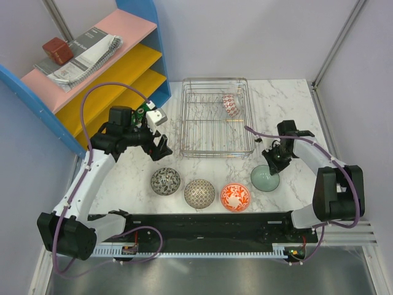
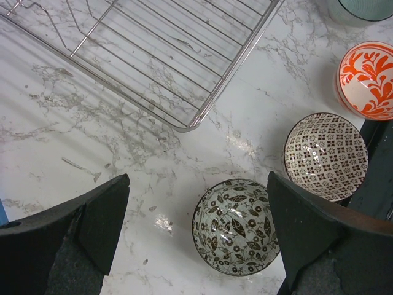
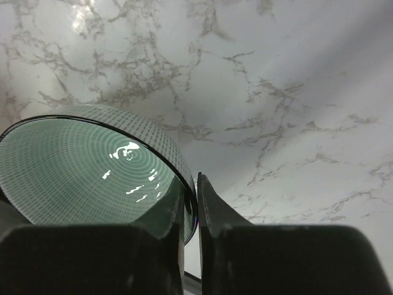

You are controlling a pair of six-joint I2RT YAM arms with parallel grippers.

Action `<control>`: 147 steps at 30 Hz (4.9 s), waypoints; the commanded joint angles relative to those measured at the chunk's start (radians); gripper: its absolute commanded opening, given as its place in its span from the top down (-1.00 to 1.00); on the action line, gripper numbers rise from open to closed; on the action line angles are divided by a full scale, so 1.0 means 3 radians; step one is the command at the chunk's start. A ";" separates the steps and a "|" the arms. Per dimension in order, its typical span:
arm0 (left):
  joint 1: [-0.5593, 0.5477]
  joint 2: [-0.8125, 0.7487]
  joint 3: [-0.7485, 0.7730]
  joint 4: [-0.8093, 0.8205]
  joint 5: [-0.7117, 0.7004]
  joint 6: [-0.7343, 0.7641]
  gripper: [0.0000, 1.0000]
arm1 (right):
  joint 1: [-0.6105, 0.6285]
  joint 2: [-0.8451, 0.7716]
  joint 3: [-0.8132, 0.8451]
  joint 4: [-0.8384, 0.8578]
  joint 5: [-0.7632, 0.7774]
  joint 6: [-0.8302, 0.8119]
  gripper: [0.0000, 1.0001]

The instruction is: Load the bowls into the dish rack

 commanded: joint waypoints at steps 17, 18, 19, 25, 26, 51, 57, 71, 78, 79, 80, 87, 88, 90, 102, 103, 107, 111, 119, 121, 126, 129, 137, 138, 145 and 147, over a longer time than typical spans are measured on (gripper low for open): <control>-0.0048 0.0266 0.0398 -0.0015 0.0029 -0.0076 -0.99 | -0.0028 -0.0513 0.0950 -0.0693 0.0059 -0.0013 1.00; -0.0048 0.0302 0.0413 0.0000 0.0034 -0.0097 -0.99 | -0.0028 -0.0518 0.1088 -0.0723 0.0049 -0.0003 1.00; -0.0048 0.0322 0.0434 0.0015 0.0049 -0.0127 -0.99 | -0.0028 -0.0518 0.1160 -0.0779 0.0034 0.0012 1.00; -0.0073 0.0582 0.0638 0.0348 -0.0052 -0.0668 -0.99 | -0.0012 -0.0156 0.1927 -0.0821 -0.0084 0.0364 1.00; -0.0089 0.0634 0.0775 0.0358 -0.0098 -0.0735 -0.99 | -0.0007 -0.0084 0.2034 -0.0816 -0.0089 0.0426 1.00; -0.0570 0.2122 0.2341 0.0179 -0.1341 -0.1932 -0.99 | 0.1107 0.1256 0.3150 0.0773 0.1281 0.2261 1.00; -0.0590 0.2245 0.2479 0.0189 -0.1484 -0.2004 -0.95 | 0.1276 0.1389 0.3196 0.0964 0.1511 0.2558 1.00; -0.0641 0.2403 0.2633 0.0240 -0.1561 -0.2030 -0.87 | 0.1532 0.1589 0.3420 0.1041 0.1588 0.2732 1.00; -0.0651 0.2572 0.2745 0.0251 -0.1623 -0.1989 -0.88 | 0.1608 0.1584 0.3451 0.1030 0.1557 0.2794 1.00; -0.0651 0.2608 0.2760 0.0256 -0.1618 -0.1989 -0.87 | 0.1614 0.1579 0.3446 0.1025 0.1562 0.2804 1.00; -0.0656 0.2634 0.2771 0.0256 -0.1612 -0.1994 -0.87 | 0.1624 0.1579 0.3446 0.1025 0.1547 0.2804 1.00; -0.0656 0.2761 0.2878 0.0266 -0.1592 -0.2009 -0.41 | 0.1670 0.1614 0.3492 0.1030 0.1568 0.2824 1.00; -0.0662 0.2772 0.2883 0.0266 -0.1577 -0.2019 -0.29 | 0.1680 0.1624 0.3497 0.1030 0.1568 0.2835 1.00; -0.0667 0.2802 0.2909 0.0266 -0.1577 -0.2025 -0.26 | 0.1695 0.1650 0.3513 0.1030 0.1583 0.2840 1.00; -0.0708 0.2838 0.2899 0.0261 -0.1572 -0.2035 0.24 | 0.1808 0.1778 0.3676 0.0984 0.1690 0.2845 1.00; -0.0713 0.2833 0.2899 0.0261 -0.1587 -0.2035 0.36 | 0.1818 0.1783 0.3681 0.0984 0.1700 0.2850 1.00; -0.0733 0.2833 0.2883 0.0261 -0.1597 -0.2030 0.51 | 0.1823 0.1783 0.3676 0.0984 0.1726 0.2840 1.00; -0.0738 0.2843 0.2868 0.0256 -0.1592 -0.2025 0.61 | 0.1828 0.1788 0.3687 0.0984 0.1721 0.2835 1.00; -0.0754 0.2879 0.2858 0.0261 -0.1571 -0.2020 0.96 | 0.1869 0.1834 0.3748 0.0974 0.1650 0.2825 1.00; -0.0754 0.2884 0.2853 0.0266 -0.1546 -0.2009 0.96 | 0.1885 0.1844 0.3753 0.0969 0.1624 0.2825 1.00; -0.0759 0.2869 0.2858 0.0261 -0.1480 -0.1979 0.96 | 0.1915 0.1850 0.3748 0.0964 0.1522 0.2789 0.72; -0.0749 0.2818 0.2853 0.0276 -0.1408 -0.1943 0.96 | 0.1915 0.1849 0.3722 0.0964 0.1481 0.2748 0.36; -0.0749 0.2659 0.2750 0.0281 -0.1244 -0.1825 0.96 | 0.1915 0.1845 0.3666 0.0959 0.1368 0.2661 -0.28; -0.0748 0.2644 0.2710 0.0281 -0.1239 -0.1785 0.96 | 0.1915 0.1834 0.3661 0.0949 0.1358 0.2625 -0.42; -0.0687 0.2557 0.2571 0.0281 -0.1117 -0.1662 0.96 | 0.1823 0.1625 0.3523 0.0903 0.1113 0.2477 -0.96; -0.0662 0.2547 0.2551 0.0281 -0.1071 -0.1657 0.96 | 0.1767 0.1579 0.3482 0.0903 0.1057 0.2472 -0.96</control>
